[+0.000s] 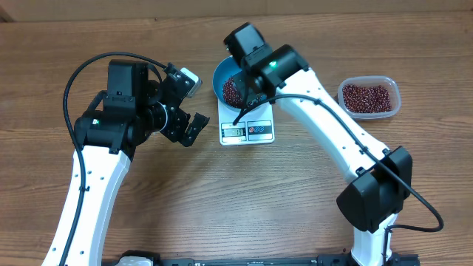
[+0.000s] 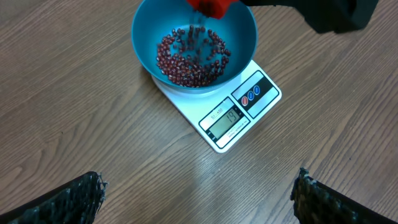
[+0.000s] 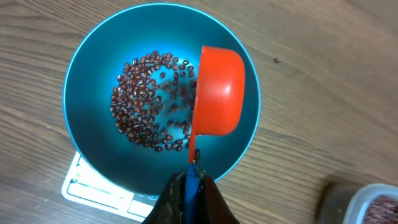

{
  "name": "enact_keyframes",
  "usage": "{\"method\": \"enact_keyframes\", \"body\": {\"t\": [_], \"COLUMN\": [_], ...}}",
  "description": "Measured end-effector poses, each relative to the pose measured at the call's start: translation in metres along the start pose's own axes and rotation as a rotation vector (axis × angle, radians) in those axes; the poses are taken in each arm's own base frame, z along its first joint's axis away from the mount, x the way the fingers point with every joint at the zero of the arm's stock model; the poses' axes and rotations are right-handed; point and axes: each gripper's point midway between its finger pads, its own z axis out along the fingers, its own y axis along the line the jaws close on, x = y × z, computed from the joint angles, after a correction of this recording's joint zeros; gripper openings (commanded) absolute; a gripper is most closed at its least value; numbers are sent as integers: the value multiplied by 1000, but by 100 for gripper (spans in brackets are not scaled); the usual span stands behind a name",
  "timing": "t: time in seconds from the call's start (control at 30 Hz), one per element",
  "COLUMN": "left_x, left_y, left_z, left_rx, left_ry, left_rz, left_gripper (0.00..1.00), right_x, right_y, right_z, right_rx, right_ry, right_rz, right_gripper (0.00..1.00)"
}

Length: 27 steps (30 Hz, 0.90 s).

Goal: Scoop item into bowl and weigh 150g on scale
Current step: 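Tip the red scoop to pour beans into the teal bowl, then carry the empty scoop right back to the bean tub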

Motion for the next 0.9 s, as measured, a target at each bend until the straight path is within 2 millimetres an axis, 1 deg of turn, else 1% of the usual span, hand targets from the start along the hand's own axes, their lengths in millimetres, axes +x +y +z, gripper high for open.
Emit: {"method": "enact_keyframes", "body": {"t": [0.17,0.37,0.5,0.6,0.67,0.7,0.8,0.9], "left_x": [0,0,0,0,0,0,0,0], "left_y": [0,0,0,0,0,0,0,0], "left_z": [0,0,0,0,0,0,0,0], "left_rx": [0,0,0,0,0,0,0,0], "left_ry": [0,0,0,0,0,0,0,0], "left_rz": [0,0,0,0,0,0,0,0], "left_gripper": [100,100,100,100,100,100,99,100], "right_x": [-1,-1,0,-1,-3,-4,-3,6], "right_y": [-3,0,4,0,-11,-21,-55,-99], "right_z": [-1,0,0,-6,-16,-23,-45,-66], "right_rx": [33,7,-59,-155,-217,-246,-316,-351], "right_ry": [-5,-3,4,1,-11,-21,-49,-70], "right_rz": [-7,-3,12,56,99,130,220,325], "right_gripper": [4,4,4,4,4,4,4,4]}}
